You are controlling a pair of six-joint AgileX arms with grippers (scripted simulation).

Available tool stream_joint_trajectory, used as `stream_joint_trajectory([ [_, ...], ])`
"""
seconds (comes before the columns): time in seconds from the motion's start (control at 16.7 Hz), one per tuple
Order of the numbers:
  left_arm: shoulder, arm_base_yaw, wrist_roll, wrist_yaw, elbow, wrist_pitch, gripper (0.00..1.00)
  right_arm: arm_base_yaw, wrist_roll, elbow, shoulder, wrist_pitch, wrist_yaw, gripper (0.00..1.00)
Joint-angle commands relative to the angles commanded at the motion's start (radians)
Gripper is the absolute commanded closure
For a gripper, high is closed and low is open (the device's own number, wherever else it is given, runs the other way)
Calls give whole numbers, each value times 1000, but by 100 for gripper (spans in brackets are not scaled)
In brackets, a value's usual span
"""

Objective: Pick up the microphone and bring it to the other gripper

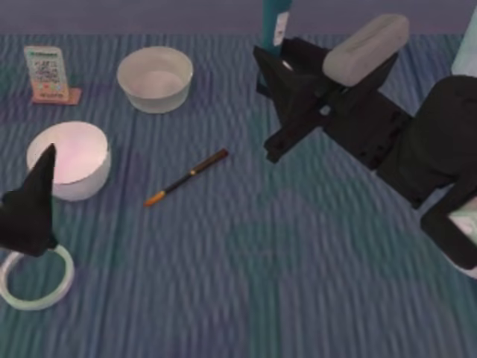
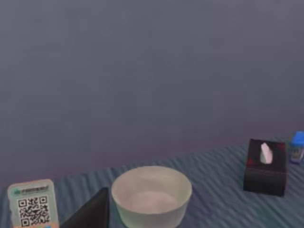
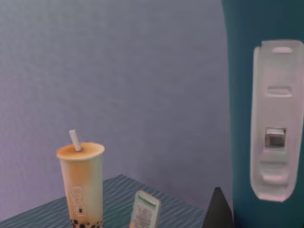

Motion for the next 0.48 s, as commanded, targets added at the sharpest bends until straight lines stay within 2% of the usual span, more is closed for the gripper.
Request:
stream_joint_trajectory([
  [0.48, 607, -158, 50, 342, 347, 200, 0, 0, 0, 0, 0, 0, 0, 100],
])
